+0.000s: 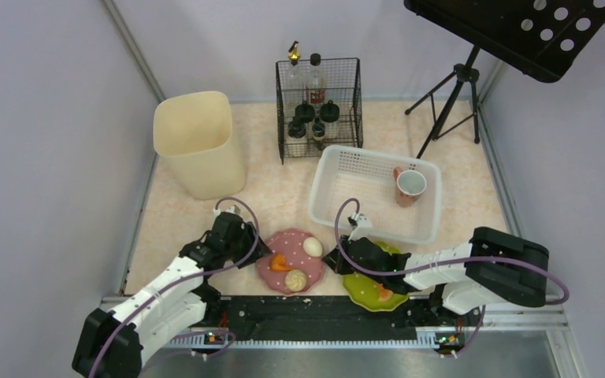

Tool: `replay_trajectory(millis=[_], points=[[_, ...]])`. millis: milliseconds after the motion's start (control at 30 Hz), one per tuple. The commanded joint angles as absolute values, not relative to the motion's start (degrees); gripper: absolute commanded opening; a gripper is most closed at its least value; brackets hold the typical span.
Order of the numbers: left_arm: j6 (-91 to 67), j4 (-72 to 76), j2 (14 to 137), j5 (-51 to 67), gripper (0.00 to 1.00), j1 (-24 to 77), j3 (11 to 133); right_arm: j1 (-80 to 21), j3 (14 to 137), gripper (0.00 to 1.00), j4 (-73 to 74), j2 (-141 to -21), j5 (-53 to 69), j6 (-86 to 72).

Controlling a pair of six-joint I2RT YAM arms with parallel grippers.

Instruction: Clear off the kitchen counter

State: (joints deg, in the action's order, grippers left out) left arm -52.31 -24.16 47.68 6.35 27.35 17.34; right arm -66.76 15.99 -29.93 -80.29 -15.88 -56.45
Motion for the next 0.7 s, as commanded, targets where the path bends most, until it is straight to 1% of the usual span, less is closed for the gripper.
replay_trajectory(millis=[0,133,333,500,600,667], points=[[-50.02,-21.45,52.85,13.43,0.55,28.1,11.72,-66.67,11.07,0.0,-12.06,-83.81,-13.89,-58.89],[-48.1,-17.21,55.8,17.77,0.56,28.12,10.15,-66.67,11.06,0.0,-12.21,-83.92,-13.75,-58.72],[-47.13,-14.37,55.56,20.2,0.52,28.09,8.0,-66.68,10.2,0.0,-12.48,-83.32,-13.03,-58.56],[-47.79,-12.4,54.88,19.87,0.44,28.05,7.89,-66.67,8.27,0.0,-10.94,-80.09,-12.95,-59.3],[-47.48,-10.28,56.92,20.7,0.4,27.98,8.01,-66.68,8.08,0.0,-8.7,-76.99,-13.54,-59.31],[-48.0,-8.52,58.98,21.99,0.36,27.9,7.87,-66.64,8.22,0.0,-6.98,-75.05,-13.85,-59.26]])
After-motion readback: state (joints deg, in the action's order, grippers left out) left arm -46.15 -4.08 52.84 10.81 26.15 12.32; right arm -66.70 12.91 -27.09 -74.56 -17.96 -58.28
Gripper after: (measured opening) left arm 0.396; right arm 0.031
